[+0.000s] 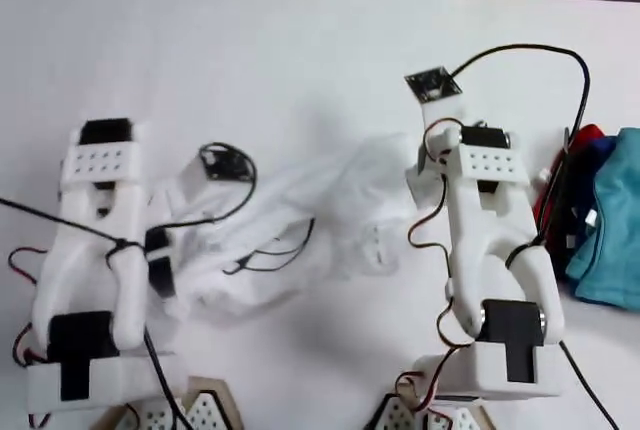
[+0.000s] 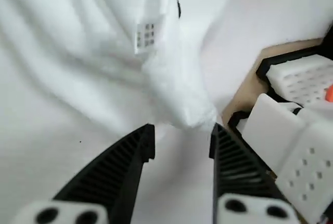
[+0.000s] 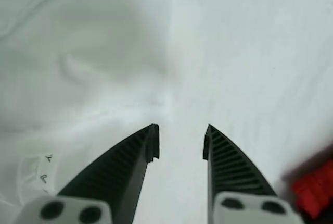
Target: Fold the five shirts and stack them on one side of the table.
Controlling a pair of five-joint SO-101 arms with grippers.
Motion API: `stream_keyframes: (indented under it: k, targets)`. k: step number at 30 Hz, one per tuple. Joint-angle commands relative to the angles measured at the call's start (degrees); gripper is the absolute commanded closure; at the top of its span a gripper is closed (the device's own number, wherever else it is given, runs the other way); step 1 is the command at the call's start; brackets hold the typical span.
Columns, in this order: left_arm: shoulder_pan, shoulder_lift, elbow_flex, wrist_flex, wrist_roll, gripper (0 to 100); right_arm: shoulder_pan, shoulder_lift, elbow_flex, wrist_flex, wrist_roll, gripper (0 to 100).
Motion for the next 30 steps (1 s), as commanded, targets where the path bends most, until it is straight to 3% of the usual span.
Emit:
stream_keyframes:
  k: [1,6,12,18,21,25,30]
  targets:
    - [-2.5,-2.7,-3.2,0.6,-4.7,79,-0.1,2.2,-2.0,-1.2,0.0,84.9]
    - [-1.9,-1.0,-9.3,1.1,-5.3,79,0.0,5.6,-2.0,-2.7,-3.4,84.8]
    - [2.1,7.8,-5.6,0.5,-5.1,79,0.0,5.9,-2.2,-2.4,-3.5,84.8]
    - [3.9,20.3,-7.8,-7.9,-0.6,79,0.0,5.9,-2.1,-2.3,-3.5,84.8]
    - [3.3,25.9,-14.5,-8.0,-0.4,82,0.1,6.0,-2.0,-2.3,-3.5,84.7]
    - [0.2,32.0,-29.7,-7.2,5.0,99,0.0,6.4,-2.0,-2.6,-3.5,84.7]
    - [-2.6,37.1,-50.2,0.1,8.1,98,0.0,6.4,-2.0,-2.7,-3.5,84.7]
